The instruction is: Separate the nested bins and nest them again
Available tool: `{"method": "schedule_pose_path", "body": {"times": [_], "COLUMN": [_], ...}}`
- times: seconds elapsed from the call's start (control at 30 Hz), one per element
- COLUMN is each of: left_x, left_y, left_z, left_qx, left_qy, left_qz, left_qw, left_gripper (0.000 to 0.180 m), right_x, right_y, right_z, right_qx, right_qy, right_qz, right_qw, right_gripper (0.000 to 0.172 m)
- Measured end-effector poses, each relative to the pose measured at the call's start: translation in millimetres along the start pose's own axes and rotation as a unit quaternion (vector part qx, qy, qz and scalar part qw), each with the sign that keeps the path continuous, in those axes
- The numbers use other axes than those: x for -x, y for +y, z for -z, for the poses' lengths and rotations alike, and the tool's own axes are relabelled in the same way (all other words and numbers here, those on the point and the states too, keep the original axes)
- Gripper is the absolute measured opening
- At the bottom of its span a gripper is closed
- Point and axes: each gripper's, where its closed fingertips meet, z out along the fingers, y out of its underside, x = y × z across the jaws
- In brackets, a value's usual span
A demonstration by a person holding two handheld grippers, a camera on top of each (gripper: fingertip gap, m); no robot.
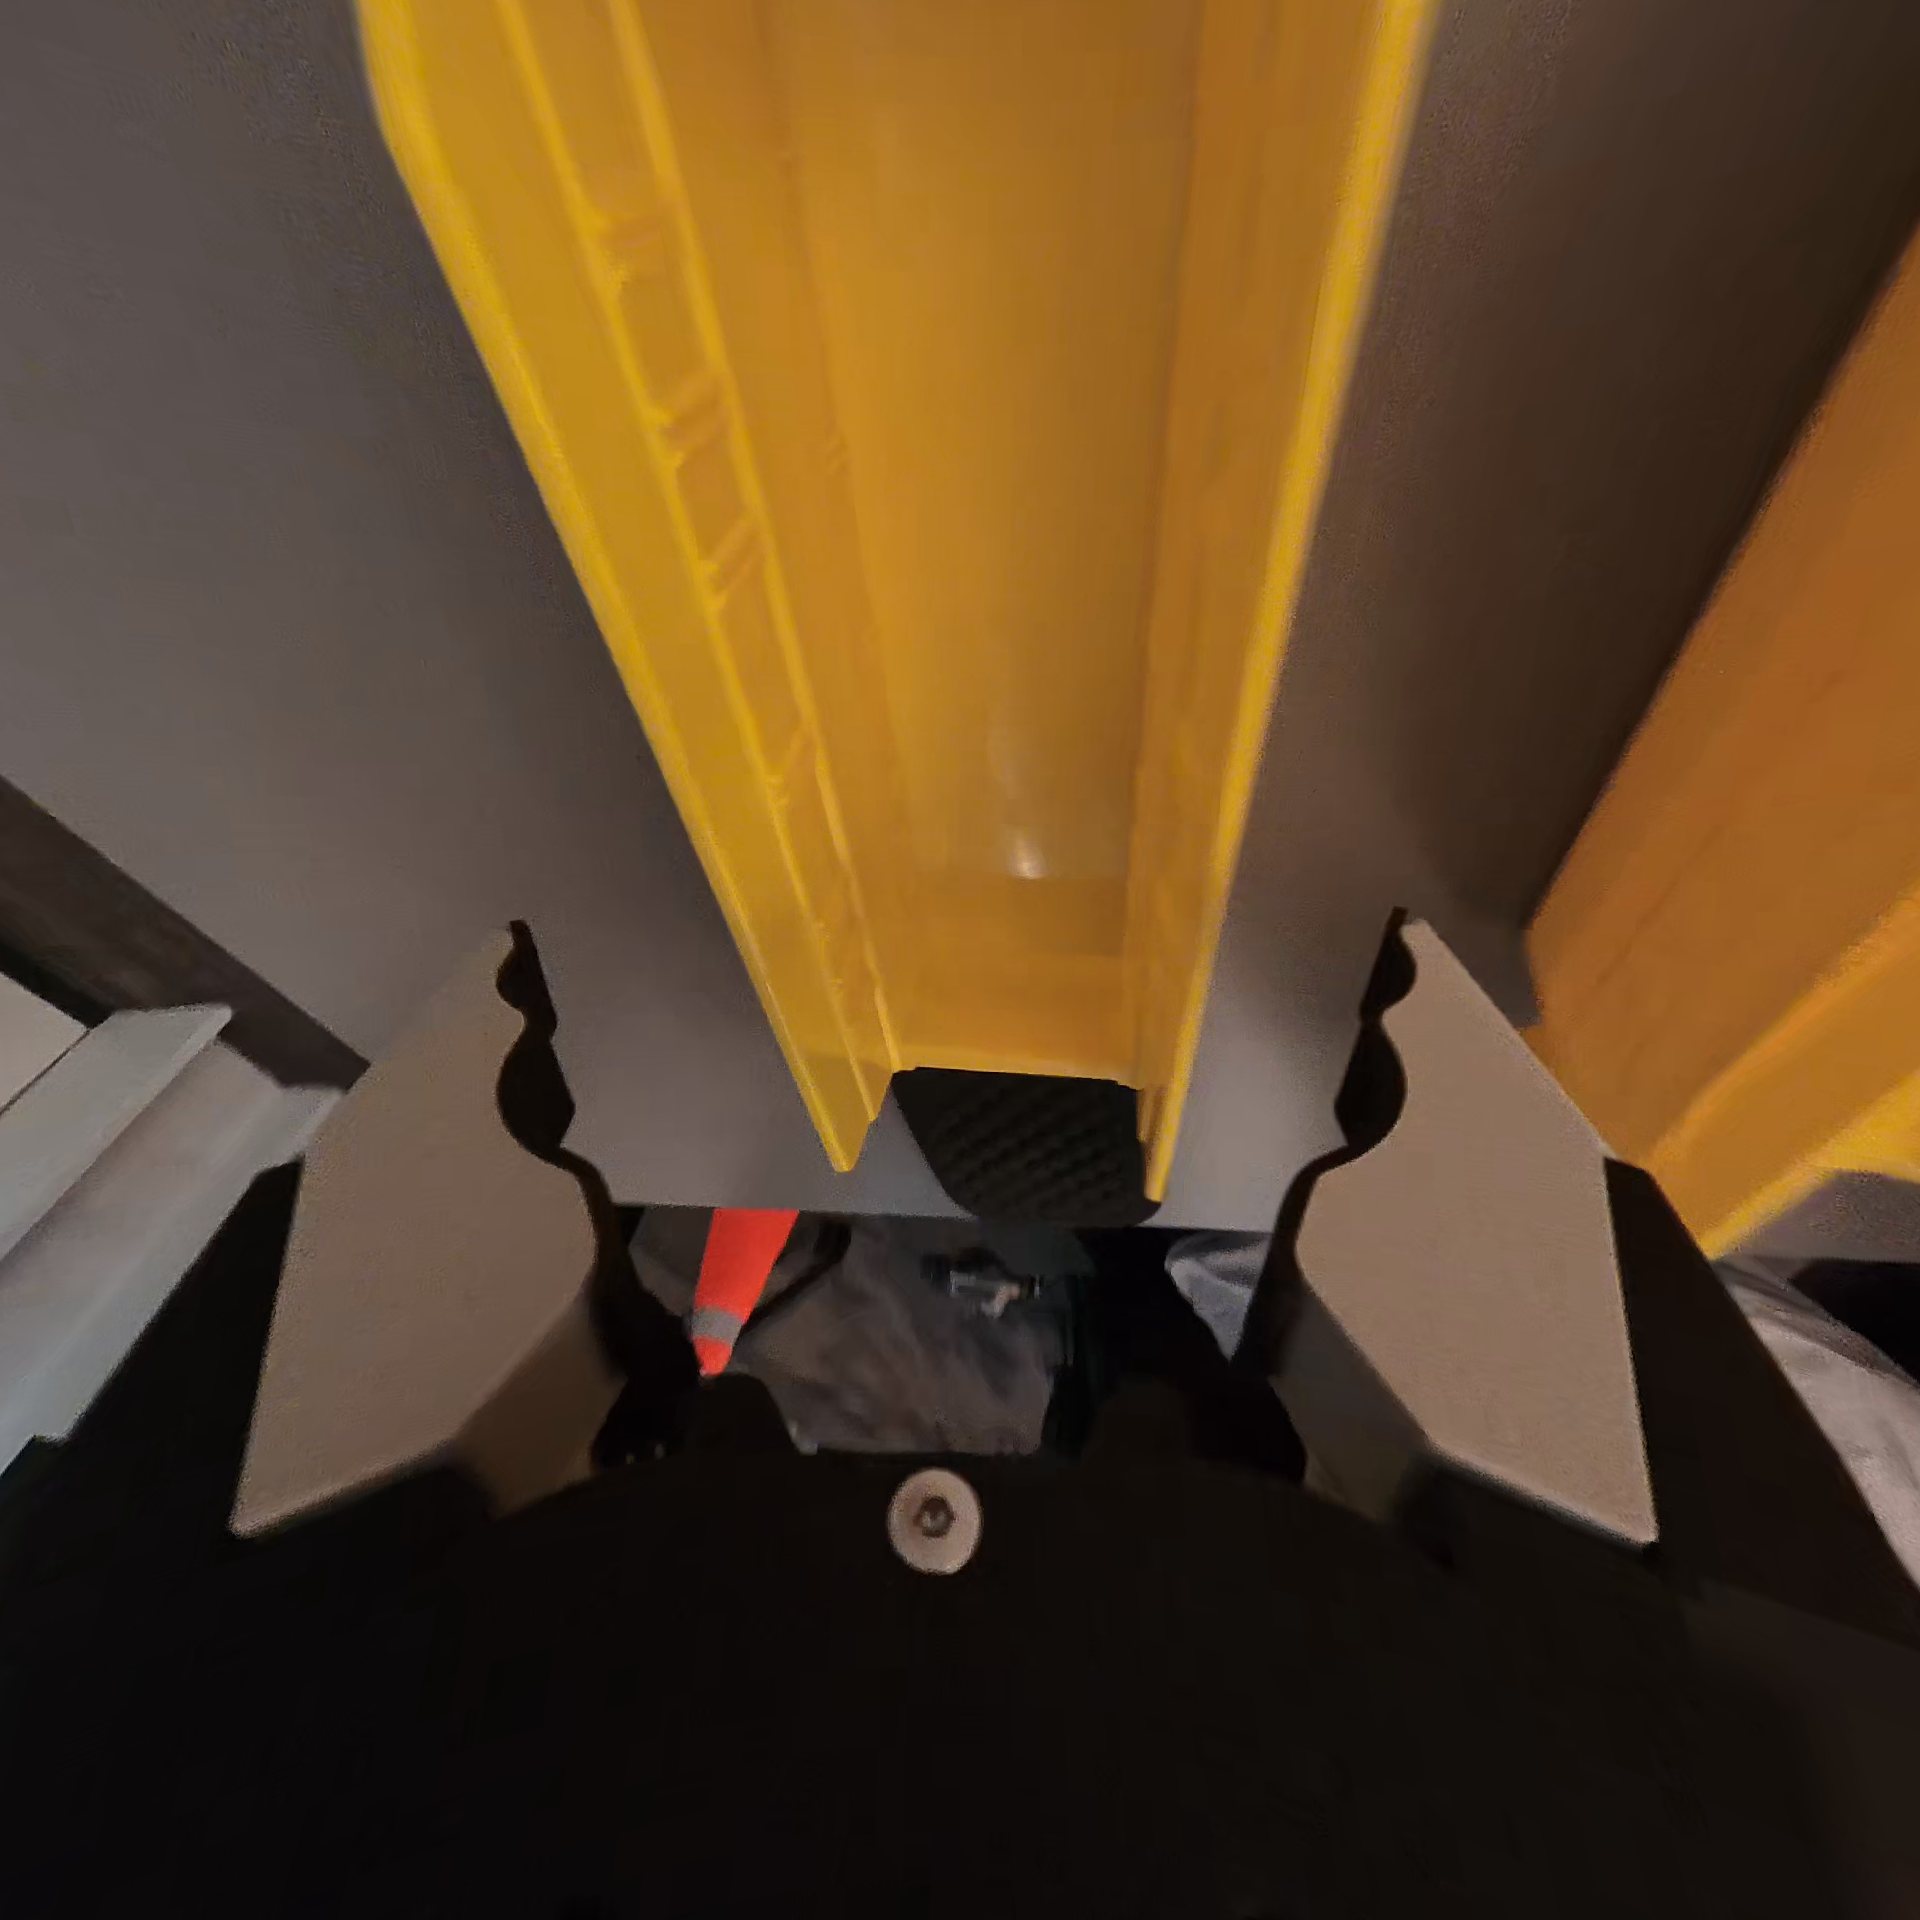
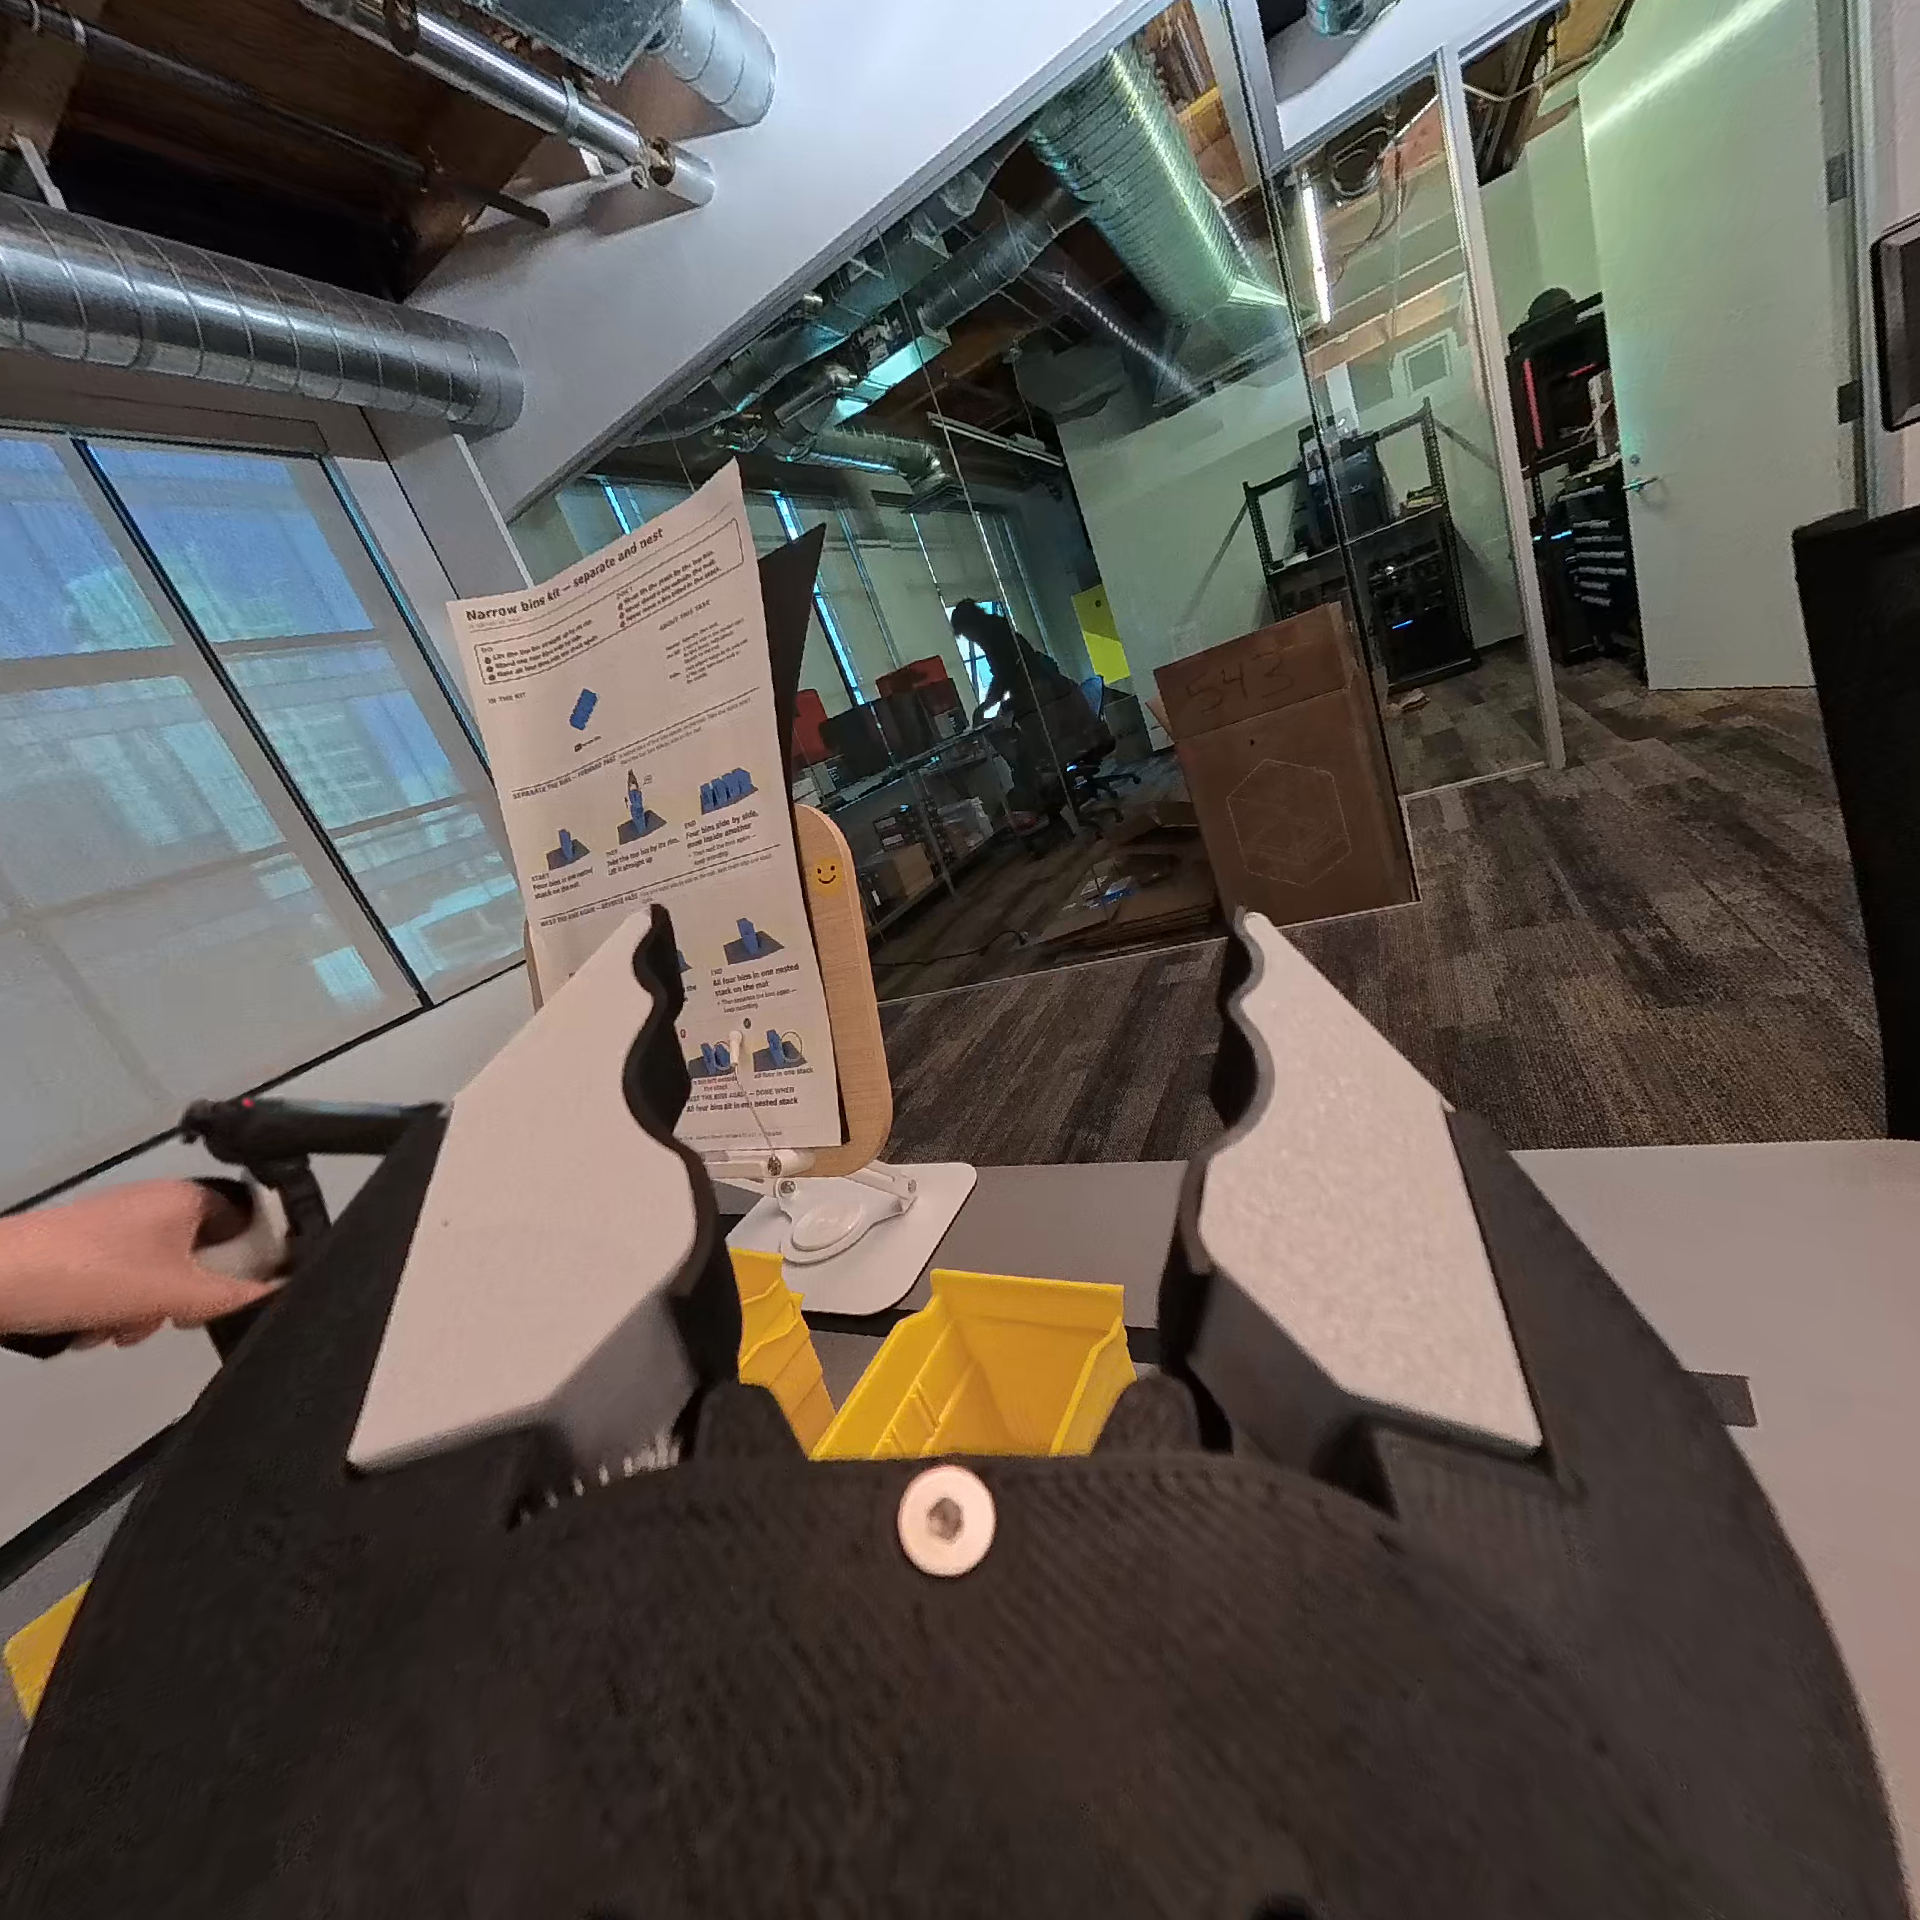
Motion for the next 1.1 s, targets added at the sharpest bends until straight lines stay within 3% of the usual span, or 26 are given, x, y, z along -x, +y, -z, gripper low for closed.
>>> {"method": "schedule_pose_path", "body": {"times": [0.1, 0.23, 0.33, 0.6, 0.7, 0.8, 0.93, 1.1], "left_x": [-37.9, -134.4, -160.7, -194.9, -198.8, -198.0, -202.9, -200.6], "left_y": [-20.7, -32.2, -40.6, -34.8, -32.8, -34.4, -34.2, -30.2], "left_z": [48.6, 94.2, 92.9, 33.5, 20.1, 18.0, 21.1, 19.7], "left_qx": [-0.098, -0.188, -0.214, -0.122, -0.096, -0.087, -0.080, -0.060], "left_qy": [0.034, 0.136, 0.082, 0.084, 0.087, 0.076, 0.070, 0.056], "left_qz": [-0.024, -0.071, -0.096, -0.058, -0.053, -0.047, -0.047, -0.026], "left_qw": [0.994, 0.970, 0.969, 0.987, 0.990, 0.992, 0.993, 0.996], "left_gripper": [0.150, 0.150, 0.146, 0.152, 0.142, 0.144, 0.128, 0.132], "right_x": [-0.5, -1.5, -0.1, 5.9, 3.2, -0.3, 0.6, 2.0], "right_y": [0.3, 1.1, 1.3, 4.7, 5.6, 7.6, 10.0, 11.2], "right_z": [-0.6, -0.9, -1.1, -3.6, -3.5, -4.0, -4.9, -5.2], "right_qx": [0.001, 0.002, 0.002, 0.011, 0.014, 0.017, 0.022, 0.027], "right_qy": [0.002, 0.005, 0.002, -0.008, -0.009, -0.009, -0.011, -0.011], "right_qz": [0.003, 0.004, 0.002, 0.003, -0.006, -0.020, -0.023, -0.020], "right_qw": [1.000, 1.000, 1.000, 1.000, 1.000, 1.000, 0.999, 0.999], "right_gripper": [0.103, 0.103, 0.103, 0.103, 0.103, 0.103, 0.103, 0.103]}}
